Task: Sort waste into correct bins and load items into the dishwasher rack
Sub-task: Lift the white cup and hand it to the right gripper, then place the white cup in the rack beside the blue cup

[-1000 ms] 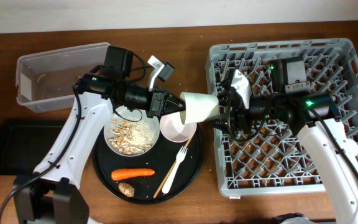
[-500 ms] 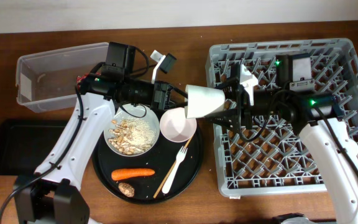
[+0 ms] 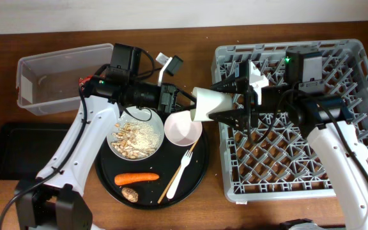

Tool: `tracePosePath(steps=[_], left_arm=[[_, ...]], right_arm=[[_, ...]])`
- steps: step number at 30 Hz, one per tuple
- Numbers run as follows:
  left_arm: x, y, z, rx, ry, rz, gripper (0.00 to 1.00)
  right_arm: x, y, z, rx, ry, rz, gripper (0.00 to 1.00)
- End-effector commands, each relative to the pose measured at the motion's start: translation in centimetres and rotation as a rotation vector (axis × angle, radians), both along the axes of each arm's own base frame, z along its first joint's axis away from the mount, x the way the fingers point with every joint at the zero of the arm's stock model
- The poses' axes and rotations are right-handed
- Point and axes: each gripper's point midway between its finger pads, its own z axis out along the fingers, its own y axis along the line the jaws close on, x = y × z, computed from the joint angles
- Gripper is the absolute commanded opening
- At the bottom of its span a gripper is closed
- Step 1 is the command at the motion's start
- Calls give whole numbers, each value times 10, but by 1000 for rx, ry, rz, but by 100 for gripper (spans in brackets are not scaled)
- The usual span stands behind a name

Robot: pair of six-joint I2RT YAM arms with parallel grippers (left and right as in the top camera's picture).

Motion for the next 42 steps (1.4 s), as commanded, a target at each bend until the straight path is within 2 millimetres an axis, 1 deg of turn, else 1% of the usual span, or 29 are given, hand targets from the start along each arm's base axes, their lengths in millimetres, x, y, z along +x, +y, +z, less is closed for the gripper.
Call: tracePosePath(steps=[1,2,4,5,6,9,19,20,21,22,26,27,28,29,30,32,34,35,36,38,39,40,41,42], left_arm=[[2,3,6,9,-25,18,3],[2,3,6,9,-26,18,3],[1,2,10,-12,-38,7,3],[-2,0,20,-69,-57,-29,3],[-2,1,26,-96,-74,-43,3],[0,4,27,-106,-71,-38,3],[0,4,27,-104,-74,-37,4],[2,4,24,-88,-76,-24,4],[4,4,22,-73,-75,-13,4],[5,5,20,-65,-75,-8,4],[5,5,20,-65,-75,-7,4],[5,5,20,-65,-76,-7,9],[5,5,20,-62,-77,-5,18],[6,5,19,-56,-77,-1,22],[9,5,15,-36,-82,15,30],[14,8,9,0,-83,46,30],[27,21,-6,83,-64,125,30],[35,34,-18,149,-42,183,30],[42,51,-31,221,-13,246,30],[50,80,-55,363,42,351,30],[52,98,-68,451,70,402,30],[52,109,-77,512,92,434,30],[49,122,-88,590,117,463,30],[46,129,-95,645,131,479,30]], right_arm=[[-9,4,11,35,10,44,71],[-10,4,9,30,21,40,72],[-5,1,-6,-32,71,-20,74],[-4,-1,-11,-52,93,-37,75],[-5,-1,-11,-53,97,-37,76],[-5,-1,-11,-53,97,-37,77],[-2,0,-8,-45,70,-34,76],[-2,0,-8,-45,67,-34,75],[-2,0,-8,-45,66,-34,75],[-2,0,-7,-44,63,-34,72],[-2,0,-7,-44,64,-34,65],[-2,0,-7,-44,64,-34,63],[-2,0,-7,-44,64,-34,62],[-2,0,-7,-44,64,-34,61],[-2,0,-7,-45,64,-35,61],[0,-1,-9,-54,64,-45,57],[7,-5,-18,-99,93,-103,53],[16,-10,-26,-140,125,-170,53],[25,-18,-31,-168,159,-236,53],[38,-39,-38,-182,247,-355,51],[45,-53,-42,-181,305,-424,48],[51,-70,-46,-183,360,-495,46],[57,-97,-54,-186,439,-603,41],[60,-122,-61,-189,501,-692,41]])
